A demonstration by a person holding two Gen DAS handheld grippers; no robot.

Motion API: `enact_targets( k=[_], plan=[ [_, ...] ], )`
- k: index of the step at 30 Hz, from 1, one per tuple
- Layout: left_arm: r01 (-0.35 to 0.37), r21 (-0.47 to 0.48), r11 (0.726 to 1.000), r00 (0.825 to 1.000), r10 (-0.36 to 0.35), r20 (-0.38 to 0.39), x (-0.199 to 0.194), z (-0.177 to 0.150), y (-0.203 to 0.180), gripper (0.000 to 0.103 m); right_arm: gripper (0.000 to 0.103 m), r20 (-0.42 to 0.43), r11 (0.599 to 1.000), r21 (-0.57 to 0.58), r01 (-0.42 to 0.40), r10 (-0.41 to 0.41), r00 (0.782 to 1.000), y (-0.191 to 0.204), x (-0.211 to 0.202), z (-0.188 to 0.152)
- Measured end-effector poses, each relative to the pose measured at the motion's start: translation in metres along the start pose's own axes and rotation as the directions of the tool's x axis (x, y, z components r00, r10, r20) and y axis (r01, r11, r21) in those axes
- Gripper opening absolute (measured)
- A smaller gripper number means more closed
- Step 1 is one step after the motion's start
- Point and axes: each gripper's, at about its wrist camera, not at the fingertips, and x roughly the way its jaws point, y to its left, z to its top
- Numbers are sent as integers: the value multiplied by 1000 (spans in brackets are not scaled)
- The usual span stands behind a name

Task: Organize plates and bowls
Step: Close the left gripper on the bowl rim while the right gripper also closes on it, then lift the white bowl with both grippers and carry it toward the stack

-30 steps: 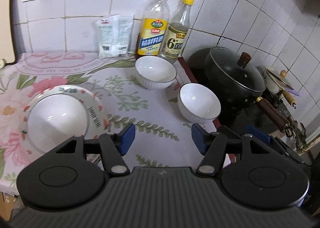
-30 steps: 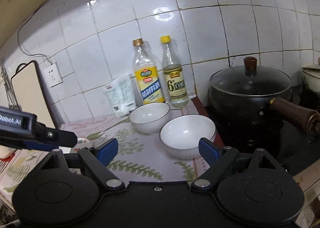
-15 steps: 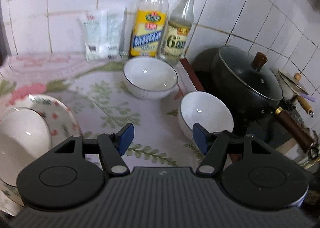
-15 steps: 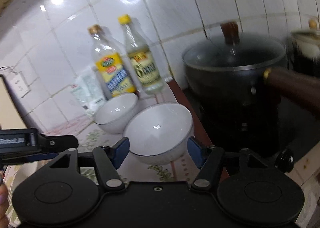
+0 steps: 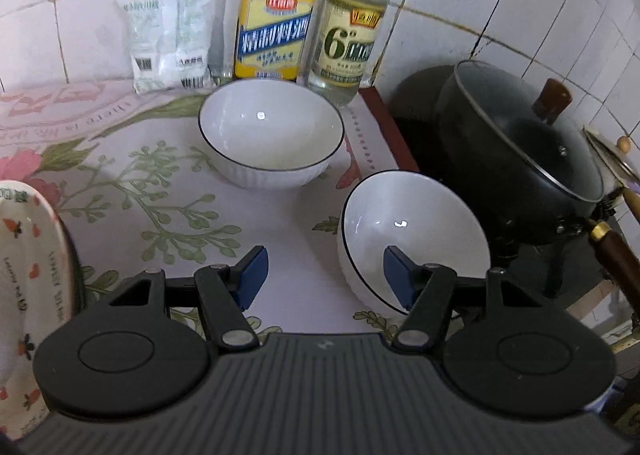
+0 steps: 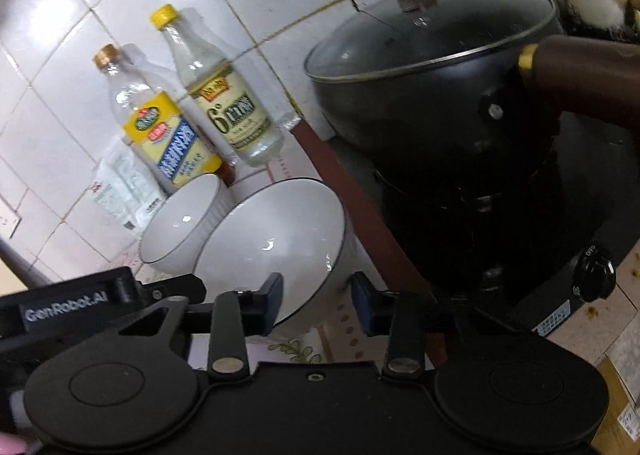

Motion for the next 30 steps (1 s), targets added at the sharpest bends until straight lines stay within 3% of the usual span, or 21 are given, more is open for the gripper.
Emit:
enact_targets(
  k=[5,10,13,19,30],
  plan=[
    [24,-48,999,999,-26,-46,19,1,4,57,35,-23,1000,28,5,-4,1000,-4,5,5],
    [89,-56,994,992,-94,-89,24,1,1,18,30,-37,999,38,25,-23,999,-1,13,8],
    [64,-8,998,994,-64,-92,22,2,-10,18,27,-36,998,43,40,-39,999,-1,15,8],
    [18,117,993,999,-13,-46,6,-5,-17,16,22,-92,971,240,15,7,996,-16,13,6],
    [19,73,997,998,-14,-65,-26,-24,6,16,20,-137,962,274,-9,48,989,-5,-5,-22]
  ],
)
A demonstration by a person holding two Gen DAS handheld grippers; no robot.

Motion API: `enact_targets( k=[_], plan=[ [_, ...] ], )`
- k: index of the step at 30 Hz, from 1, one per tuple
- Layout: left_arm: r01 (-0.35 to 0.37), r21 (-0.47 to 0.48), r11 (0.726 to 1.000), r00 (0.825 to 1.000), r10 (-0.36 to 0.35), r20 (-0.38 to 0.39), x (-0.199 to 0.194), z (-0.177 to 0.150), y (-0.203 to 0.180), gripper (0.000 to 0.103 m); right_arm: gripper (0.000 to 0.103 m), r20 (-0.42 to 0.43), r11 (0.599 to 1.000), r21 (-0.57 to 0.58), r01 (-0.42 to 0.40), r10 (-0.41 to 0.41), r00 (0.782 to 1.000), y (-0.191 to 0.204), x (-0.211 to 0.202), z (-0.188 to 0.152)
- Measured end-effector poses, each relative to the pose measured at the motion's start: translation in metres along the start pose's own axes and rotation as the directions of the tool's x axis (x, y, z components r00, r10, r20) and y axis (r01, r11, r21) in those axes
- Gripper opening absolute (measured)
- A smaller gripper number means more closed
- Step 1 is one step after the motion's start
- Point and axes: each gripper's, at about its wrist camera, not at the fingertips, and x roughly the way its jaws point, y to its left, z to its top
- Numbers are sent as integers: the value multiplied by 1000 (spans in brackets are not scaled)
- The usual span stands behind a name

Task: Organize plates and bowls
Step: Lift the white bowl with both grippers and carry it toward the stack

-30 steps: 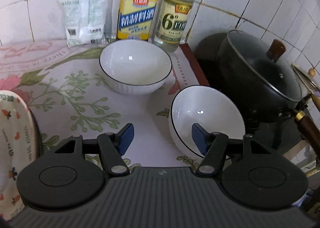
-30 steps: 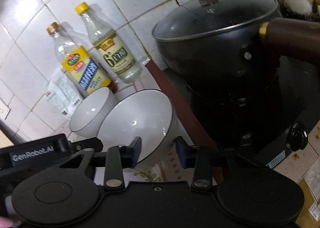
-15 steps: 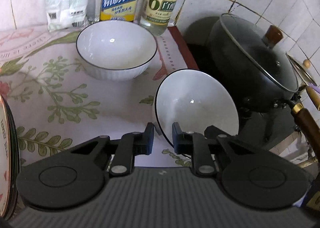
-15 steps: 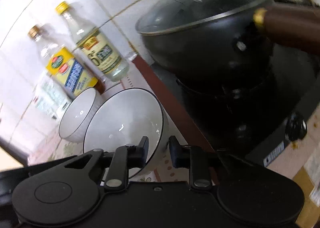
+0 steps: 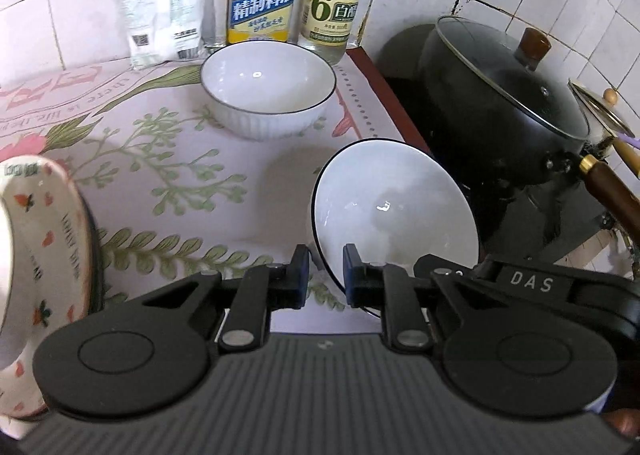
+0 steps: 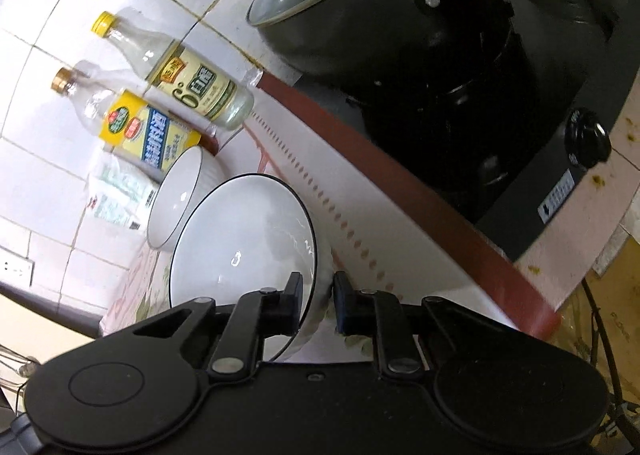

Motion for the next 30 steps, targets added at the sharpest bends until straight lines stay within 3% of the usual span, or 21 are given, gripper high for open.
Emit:
enact_targets(
  k=[6,15,30],
  plan=[
    [-34,-58,998,999,32,-33,-19,-8,14,16,20,-9,1000,-2,22,-22,1000,11,-9,-20],
    [-52,-54,997,998,51,-29,-54,-14,28,16,20,-33,999,-38,-10,9,999,29,-28,-39],
    [-47,-96,994,997,53,62,-136,-14,67,15,20,-71,988,-140,-60,50,996,89,-63,-62]
  ],
)
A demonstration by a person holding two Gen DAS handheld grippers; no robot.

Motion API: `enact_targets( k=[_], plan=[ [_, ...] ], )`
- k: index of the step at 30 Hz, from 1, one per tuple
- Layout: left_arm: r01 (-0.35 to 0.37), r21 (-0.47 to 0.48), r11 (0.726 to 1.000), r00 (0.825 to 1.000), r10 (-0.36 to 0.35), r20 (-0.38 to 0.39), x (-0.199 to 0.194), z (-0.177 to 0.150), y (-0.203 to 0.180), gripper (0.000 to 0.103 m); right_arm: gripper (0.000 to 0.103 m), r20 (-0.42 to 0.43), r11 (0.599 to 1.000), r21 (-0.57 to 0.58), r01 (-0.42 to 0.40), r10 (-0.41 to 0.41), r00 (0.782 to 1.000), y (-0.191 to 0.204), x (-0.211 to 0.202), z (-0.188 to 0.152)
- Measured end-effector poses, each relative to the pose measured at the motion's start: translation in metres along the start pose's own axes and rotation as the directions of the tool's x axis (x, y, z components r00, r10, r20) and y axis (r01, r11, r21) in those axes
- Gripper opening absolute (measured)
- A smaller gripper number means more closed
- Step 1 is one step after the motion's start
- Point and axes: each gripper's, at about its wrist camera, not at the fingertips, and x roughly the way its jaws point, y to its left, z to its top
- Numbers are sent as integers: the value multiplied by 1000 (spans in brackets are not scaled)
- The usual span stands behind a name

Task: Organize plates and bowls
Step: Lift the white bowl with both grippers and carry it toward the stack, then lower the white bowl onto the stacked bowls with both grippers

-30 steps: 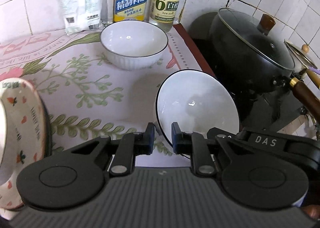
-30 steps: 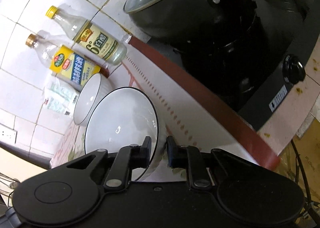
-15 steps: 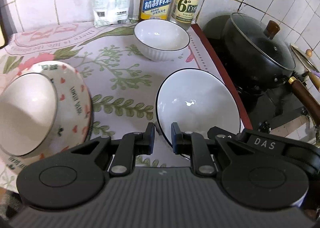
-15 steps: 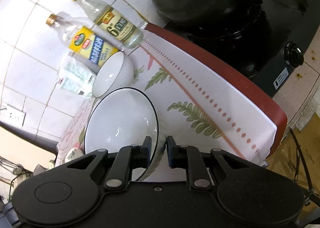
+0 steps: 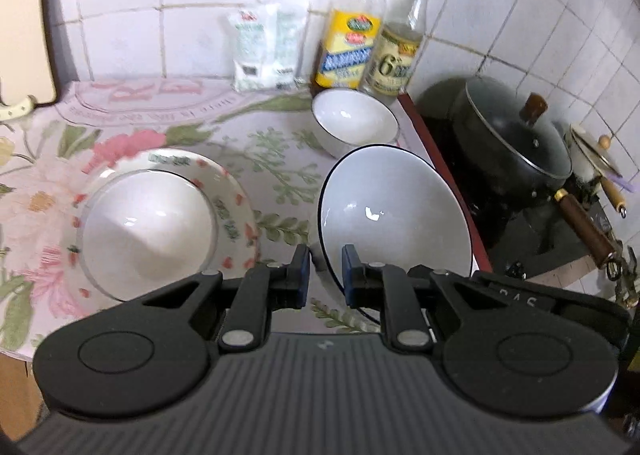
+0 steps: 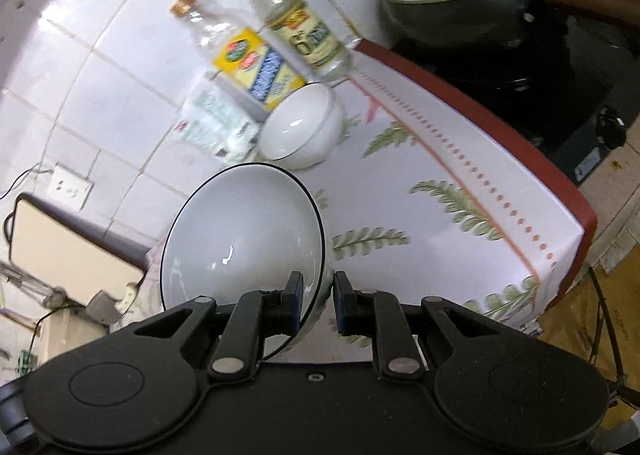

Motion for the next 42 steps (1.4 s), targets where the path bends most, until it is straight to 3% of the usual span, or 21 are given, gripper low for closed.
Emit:
enact_targets(
  k=[19,26,42],
  plan=[
    [-40,-124,991,994,51,93,-57,2,86,15,20,-84,983,-181,-31,16,996,95,15,-38],
    [-67,-188,980,992,86,94,-54,7,115,16,20,-97,955,-295,-15,-14,995,133,36,-40],
    [-84,-225,971,995,92,24,-13,-4,153,15,20,-154,935,-356,-4,-54,987,139,86,-50]
  ],
)
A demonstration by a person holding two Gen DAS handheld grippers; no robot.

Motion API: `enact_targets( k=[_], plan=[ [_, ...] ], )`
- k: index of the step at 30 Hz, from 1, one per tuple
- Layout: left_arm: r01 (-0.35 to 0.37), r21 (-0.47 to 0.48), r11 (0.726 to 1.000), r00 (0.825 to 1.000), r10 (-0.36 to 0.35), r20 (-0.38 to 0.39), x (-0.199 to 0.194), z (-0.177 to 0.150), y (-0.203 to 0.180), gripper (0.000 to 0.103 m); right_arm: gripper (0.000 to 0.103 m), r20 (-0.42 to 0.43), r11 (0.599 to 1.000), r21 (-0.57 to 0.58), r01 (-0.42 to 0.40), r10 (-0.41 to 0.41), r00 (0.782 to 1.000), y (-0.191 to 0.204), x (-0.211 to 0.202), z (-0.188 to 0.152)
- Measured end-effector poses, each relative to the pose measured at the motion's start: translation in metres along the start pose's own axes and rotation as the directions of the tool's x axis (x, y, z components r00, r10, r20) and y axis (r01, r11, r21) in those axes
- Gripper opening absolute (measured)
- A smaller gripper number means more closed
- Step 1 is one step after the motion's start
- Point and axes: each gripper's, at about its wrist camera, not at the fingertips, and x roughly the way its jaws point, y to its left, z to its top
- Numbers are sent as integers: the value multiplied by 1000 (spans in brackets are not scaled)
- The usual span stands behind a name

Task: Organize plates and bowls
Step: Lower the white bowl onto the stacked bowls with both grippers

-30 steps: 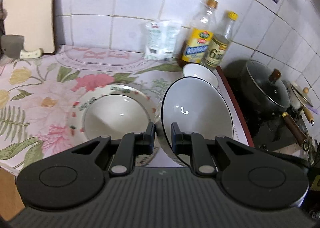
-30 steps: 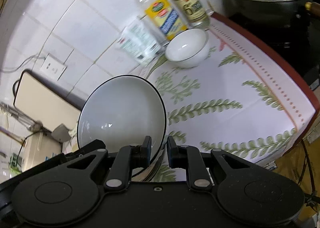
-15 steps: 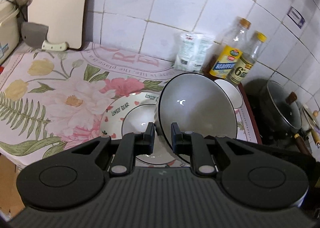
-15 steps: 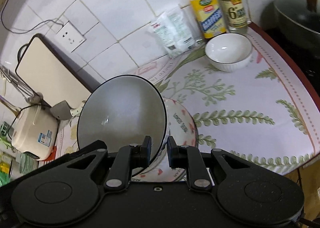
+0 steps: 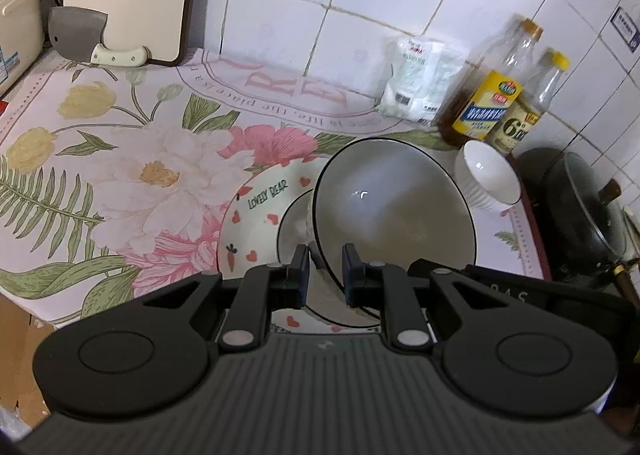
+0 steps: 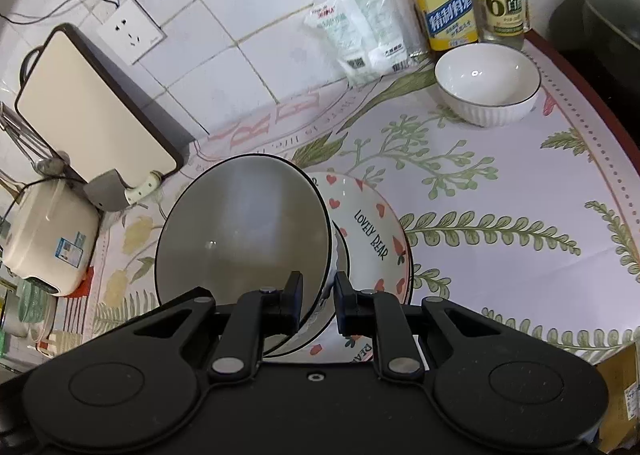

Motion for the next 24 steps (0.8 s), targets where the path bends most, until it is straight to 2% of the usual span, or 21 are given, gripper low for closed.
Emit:
enact_targets(
  k=[15,24],
  plan=[
    [9,-26,1000,998,-11,-63,25,7,12,15,22,29,988,-130,77,-74,997,17,21,1],
    [27,-53,998,995,-32,-96,28,4,13,15,23,90,946,-277,170,-151,984,33,17,-4]
  ],
)
